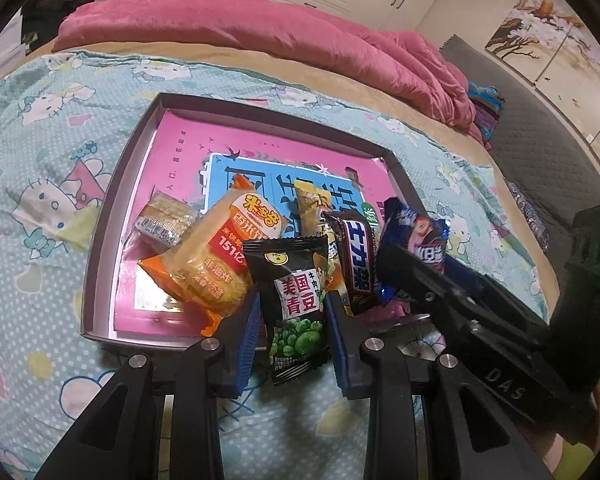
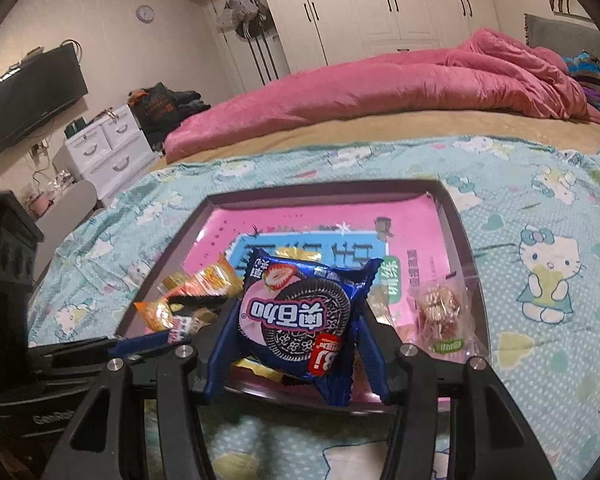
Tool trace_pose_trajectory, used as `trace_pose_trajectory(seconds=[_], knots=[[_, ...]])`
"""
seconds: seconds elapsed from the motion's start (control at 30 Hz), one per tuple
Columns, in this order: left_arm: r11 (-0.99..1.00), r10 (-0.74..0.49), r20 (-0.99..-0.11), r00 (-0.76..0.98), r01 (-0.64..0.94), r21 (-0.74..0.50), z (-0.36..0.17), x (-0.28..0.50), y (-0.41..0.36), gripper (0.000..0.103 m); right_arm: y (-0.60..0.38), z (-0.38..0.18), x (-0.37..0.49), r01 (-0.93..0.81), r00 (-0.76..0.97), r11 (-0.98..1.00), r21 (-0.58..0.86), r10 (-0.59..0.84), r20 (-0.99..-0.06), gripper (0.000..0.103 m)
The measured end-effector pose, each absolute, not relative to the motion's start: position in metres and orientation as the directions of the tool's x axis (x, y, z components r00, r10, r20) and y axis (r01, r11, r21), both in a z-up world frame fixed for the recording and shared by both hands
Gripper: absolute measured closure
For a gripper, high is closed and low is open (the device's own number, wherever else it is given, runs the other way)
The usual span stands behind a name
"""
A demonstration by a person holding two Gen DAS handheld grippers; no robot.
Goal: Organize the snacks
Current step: 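Carry the cookie pack and pea bag over the tray and lower them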
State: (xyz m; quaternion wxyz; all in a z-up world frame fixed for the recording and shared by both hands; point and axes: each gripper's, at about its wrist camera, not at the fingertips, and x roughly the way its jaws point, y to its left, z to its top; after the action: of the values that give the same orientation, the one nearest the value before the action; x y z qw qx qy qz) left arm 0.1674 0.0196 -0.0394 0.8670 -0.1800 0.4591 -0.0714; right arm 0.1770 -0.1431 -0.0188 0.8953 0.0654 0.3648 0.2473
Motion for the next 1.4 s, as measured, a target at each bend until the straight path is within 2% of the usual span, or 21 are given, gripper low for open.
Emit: trace_pose_trajectory(seconds=[1.0,1.4], knots=[[0.925,-0.28,-0.776,0.565,-0.058,-0.376,-0.041,0.166,0.026,0.069,-0.136,-0.032,0.178,-0.407,0.599,0.877,0.256,0.468,-0.65,0.046],[0.926,-0.275,-0.78,0.562,-0.062,-0.372,-0.042,0.166,0.027,0.069,-0.137,-0.032,0.174,-0.405,0.6,0.883,0.237,0.452,-0.66,0.042]])
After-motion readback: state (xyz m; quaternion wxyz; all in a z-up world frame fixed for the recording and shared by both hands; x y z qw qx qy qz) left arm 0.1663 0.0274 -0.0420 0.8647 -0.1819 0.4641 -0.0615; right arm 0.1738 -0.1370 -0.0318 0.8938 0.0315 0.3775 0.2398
